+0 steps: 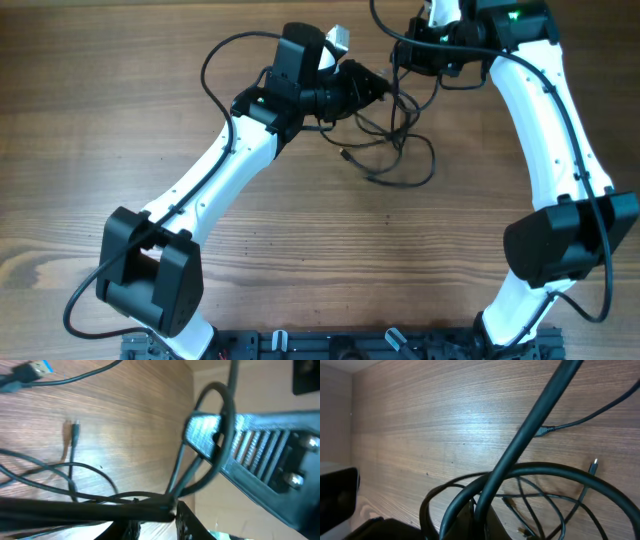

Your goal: Untangle cables

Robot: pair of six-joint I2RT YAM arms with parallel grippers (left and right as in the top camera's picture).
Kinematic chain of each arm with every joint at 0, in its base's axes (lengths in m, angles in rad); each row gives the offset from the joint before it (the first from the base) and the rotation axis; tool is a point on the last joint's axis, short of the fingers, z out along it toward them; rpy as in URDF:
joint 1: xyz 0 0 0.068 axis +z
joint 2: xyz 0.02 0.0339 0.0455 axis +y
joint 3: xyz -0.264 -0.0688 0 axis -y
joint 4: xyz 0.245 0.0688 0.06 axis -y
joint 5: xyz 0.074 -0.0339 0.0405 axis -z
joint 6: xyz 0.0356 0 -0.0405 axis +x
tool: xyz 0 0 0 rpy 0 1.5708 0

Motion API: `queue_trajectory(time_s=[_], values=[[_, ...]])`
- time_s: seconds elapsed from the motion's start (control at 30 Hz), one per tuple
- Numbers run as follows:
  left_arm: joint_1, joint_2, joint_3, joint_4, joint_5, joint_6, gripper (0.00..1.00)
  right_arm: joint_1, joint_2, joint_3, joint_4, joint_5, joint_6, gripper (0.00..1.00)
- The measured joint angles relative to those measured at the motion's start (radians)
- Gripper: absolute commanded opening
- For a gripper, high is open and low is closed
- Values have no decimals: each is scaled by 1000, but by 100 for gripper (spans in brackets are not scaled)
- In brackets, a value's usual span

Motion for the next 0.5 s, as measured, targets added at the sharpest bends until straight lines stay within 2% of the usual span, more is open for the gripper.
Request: queue_trajectory(time_s=[0.27, 0.5], values=[[0, -1, 0, -1, -38, 0, 27, 0, -35, 0, -151, 49, -50, 4], [0, -1, 0, -3, -48, 0, 28, -1, -37, 0, -199, 47, -130, 4]])
